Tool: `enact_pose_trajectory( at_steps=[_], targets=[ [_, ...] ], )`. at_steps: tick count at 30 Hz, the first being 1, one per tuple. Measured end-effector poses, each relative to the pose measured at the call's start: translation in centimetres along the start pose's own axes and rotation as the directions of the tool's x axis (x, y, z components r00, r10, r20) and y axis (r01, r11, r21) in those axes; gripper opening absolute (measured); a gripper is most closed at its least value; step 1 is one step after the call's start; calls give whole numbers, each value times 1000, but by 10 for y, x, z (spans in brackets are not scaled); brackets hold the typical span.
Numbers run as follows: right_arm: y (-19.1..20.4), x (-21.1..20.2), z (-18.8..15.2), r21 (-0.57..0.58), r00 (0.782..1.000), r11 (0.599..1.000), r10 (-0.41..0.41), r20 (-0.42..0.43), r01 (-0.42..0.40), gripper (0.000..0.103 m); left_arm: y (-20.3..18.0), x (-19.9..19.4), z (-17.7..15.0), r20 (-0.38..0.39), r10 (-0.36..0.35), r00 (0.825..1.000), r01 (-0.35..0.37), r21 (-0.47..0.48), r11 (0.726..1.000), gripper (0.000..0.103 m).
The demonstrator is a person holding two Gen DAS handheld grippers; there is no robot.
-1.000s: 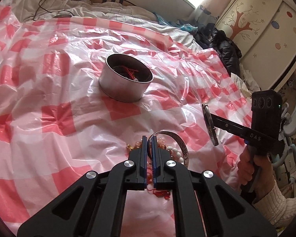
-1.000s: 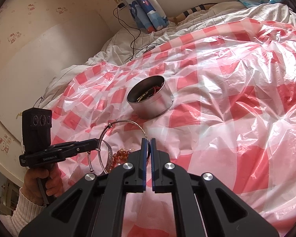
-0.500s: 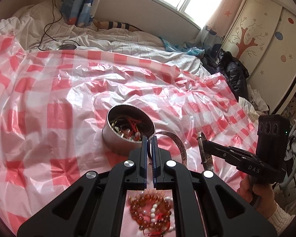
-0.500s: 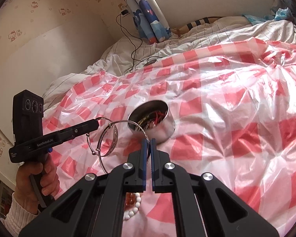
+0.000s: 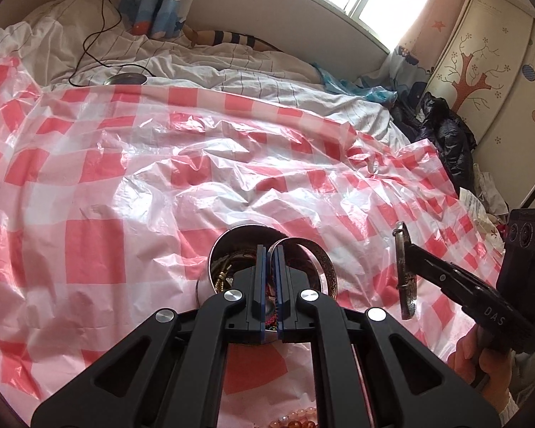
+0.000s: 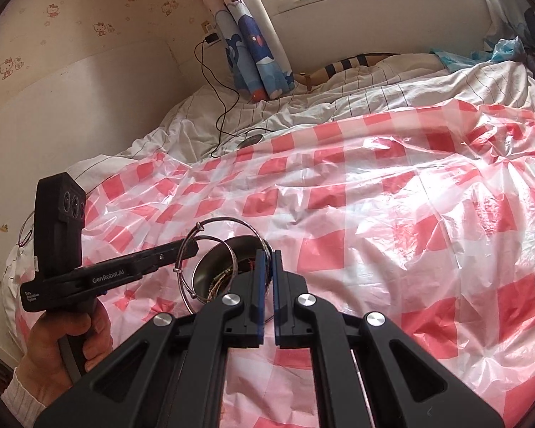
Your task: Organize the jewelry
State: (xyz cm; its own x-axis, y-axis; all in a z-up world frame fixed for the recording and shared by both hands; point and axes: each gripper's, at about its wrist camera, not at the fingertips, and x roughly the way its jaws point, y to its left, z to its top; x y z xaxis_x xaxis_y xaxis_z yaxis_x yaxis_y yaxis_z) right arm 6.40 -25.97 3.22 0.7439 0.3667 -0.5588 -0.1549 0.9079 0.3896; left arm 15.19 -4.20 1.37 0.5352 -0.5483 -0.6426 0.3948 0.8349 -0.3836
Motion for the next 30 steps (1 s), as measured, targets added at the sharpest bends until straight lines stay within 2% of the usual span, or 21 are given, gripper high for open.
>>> enact_pose_trajectory(
  at_steps=[3,8,12,13,15,17,19,24,28,30],
  targets=[
    [0,0,0,2,1000,1000,1,2,-1,4,-2,10,-2,-9,38,999,-37,22,999,3],
    [1,7,-1,-1,1000,1000,-4,-15,4,4,1,26,-6,-13,139,990,-138,60,989,4],
    [2,12,-3,-7,1000,1000,-7,-28,7,4,3,35,-7,-61,148,987,-144,66,987,6],
    [3,13,-4,-11,999,1000,-11,-33,10,4,3,34,-6,-68,141,988,-137,63,989,9],
    [5,17,-4,-28,999,999,-26,-42,25,4,5,27,-3,-69,130,989,-127,43,991,22],
    [8,22,-4,-51,998,998,-44,-53,41,4,9,11,1,-39,103,994,-103,1,995,41],
    [14,30,-3,-90,995,994,-70,-68,64,4,16,-7,4,-4,131,991,-131,-33,991,54],
    [42,58,1,-202,989,975,-115,-96,94,4,42,-52,-5,52,143,988,-134,-156,979,60],
    [60,90,3,-288,975,947,-185,-119,145,4,51,-71,-13,86,131,988,-111,-206,972,65],
    [62,104,0,-321,965,932,-223,-141,169,4,50,-69,-12,77,118,990,-100,-199,975,66]
  ],
)
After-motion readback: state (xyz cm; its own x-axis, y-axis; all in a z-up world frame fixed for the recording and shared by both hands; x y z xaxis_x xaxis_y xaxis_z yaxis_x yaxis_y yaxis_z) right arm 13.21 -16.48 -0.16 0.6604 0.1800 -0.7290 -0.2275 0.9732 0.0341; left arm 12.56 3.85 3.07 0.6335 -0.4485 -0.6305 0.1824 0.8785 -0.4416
